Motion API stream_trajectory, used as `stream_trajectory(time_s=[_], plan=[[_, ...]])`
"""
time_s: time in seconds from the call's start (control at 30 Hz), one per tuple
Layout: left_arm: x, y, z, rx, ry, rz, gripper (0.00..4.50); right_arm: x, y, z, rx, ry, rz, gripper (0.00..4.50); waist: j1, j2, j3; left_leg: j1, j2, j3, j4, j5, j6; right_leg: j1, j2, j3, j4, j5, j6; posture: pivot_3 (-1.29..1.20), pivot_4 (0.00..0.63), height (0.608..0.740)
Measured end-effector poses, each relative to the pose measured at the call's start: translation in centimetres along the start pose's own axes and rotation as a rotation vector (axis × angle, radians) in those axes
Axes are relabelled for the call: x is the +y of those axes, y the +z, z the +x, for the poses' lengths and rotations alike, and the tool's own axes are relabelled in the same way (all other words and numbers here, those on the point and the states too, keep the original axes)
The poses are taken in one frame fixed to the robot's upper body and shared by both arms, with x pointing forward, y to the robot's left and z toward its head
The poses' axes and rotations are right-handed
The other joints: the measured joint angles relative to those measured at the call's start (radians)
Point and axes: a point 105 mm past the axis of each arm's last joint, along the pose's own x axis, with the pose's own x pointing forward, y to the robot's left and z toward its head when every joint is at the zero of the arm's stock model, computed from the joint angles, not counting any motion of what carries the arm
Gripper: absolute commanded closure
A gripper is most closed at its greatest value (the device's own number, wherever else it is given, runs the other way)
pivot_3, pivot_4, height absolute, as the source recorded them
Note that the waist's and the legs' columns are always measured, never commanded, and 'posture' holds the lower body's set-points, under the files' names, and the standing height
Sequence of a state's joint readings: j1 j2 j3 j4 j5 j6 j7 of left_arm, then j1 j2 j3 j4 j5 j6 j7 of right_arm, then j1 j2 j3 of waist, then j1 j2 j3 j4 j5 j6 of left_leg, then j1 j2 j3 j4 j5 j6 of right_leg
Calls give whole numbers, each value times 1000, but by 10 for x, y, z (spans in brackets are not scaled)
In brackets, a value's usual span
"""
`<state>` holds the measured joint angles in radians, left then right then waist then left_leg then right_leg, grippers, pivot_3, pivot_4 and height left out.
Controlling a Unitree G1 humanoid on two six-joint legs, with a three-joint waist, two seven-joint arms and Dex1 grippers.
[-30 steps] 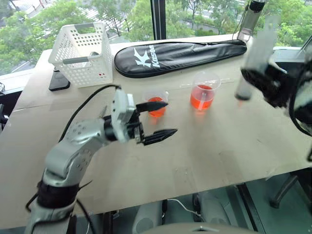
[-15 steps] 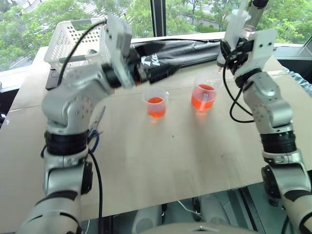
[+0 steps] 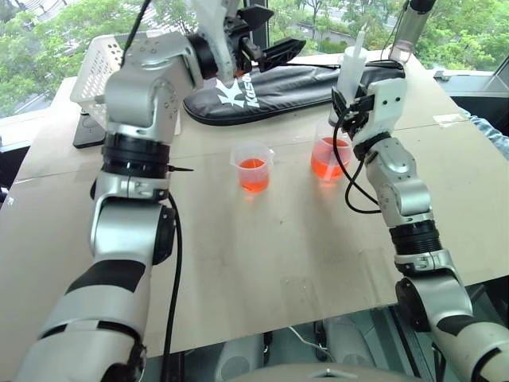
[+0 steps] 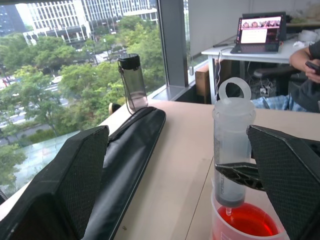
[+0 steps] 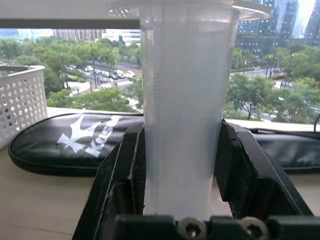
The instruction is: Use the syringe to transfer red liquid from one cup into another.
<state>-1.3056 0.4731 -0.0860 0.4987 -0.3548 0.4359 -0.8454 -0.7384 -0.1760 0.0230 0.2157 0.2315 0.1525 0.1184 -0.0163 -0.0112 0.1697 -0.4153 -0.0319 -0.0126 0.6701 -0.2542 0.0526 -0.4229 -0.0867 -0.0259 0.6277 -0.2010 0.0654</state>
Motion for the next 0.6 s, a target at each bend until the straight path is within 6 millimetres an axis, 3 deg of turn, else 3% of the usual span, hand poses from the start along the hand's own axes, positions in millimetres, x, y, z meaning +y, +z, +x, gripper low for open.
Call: stream_trajectory(time_s=[0.1, 0.27, 0.47, 0.5, 0.6], plan=[[0, -1, 14, 21, -22, 32, 0, 1, -10, -2, 46, -24, 0, 3006, -1, 0, 0, 0, 0, 0, 0, 0, 0, 0, 0, 0, 0, 0, 0, 0, 150, 724], [-3, 2, 29, 35, -57, 80, 0, 2, -10, -2, 61, -51, 4, 3006, -5, 0, 0, 0, 0, 1, 0, 0, 0, -1, 0, 1, 2, 0, 0, 0, 150, 724], [-8, -20, 45, 110, -74, 56, 0, 5, -10, -6, 59, -91, -4, 3006, -5, 0, 0, 0, 0, 2, 0, 0, 1, -3, 0, 2, 9, 0, 0, 0, 150, 724], [-10, -24, 47, 120, -77, 46, 491, 8, -10, -6, 57, -89, -3, 3006, -5, 0, 0, 0, 0, 2, 0, 0, 1, -3, 0, 2, 9, 0, 0, 0, 150, 724], [-17, -33, 57, 139, -88, 9, 491, 15, -10, -5, 49, -87, 6, 3006, -7, 0, 0, 0, 0, 3, 0, 0, 1, -4, 0, 3, 11, 0, 0, 0, 150, 724]])
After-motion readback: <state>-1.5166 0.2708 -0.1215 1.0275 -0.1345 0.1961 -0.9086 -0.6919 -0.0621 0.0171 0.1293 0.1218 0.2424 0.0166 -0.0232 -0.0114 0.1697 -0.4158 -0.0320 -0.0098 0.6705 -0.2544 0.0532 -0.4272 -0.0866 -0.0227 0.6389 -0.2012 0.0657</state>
